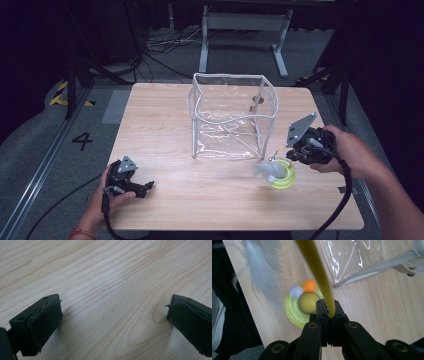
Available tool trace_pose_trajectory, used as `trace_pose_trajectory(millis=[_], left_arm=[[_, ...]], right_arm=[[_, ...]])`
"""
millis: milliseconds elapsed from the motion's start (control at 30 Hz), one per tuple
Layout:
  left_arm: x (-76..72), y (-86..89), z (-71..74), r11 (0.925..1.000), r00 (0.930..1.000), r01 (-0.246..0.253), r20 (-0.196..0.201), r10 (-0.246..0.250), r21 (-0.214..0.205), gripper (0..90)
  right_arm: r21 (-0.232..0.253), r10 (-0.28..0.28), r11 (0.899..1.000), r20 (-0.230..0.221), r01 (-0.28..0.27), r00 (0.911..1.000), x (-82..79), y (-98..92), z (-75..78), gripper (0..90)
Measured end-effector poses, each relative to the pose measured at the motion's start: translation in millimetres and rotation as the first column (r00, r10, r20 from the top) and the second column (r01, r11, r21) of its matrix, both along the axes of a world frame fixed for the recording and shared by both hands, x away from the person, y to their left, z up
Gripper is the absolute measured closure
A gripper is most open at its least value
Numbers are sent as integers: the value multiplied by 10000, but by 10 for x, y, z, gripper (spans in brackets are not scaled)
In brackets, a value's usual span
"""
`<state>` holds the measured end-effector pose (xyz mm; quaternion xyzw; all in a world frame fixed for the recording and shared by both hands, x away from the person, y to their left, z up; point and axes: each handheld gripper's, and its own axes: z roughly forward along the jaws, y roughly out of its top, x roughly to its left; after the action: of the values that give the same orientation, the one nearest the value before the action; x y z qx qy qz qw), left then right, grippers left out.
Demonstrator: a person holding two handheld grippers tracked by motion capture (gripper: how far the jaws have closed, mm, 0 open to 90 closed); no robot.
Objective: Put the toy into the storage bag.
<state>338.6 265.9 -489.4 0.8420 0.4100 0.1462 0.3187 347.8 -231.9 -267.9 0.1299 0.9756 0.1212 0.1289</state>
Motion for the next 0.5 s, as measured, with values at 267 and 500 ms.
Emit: trace_pose_trajectory(millis=[267, 500], left_arm=[[0, 0, 0, 10000, 10000, 5, -1, -5, 6, 2], [0, 0, 0, 10000, 10000, -1, 0, 1, 1, 2]], right_arm=[[27, -432, 9991, 271, 431, 9987, 43, -135, 174, 882], [464, -880, 9953, 653, 851, 9940, 134, -223, 404, 881]])
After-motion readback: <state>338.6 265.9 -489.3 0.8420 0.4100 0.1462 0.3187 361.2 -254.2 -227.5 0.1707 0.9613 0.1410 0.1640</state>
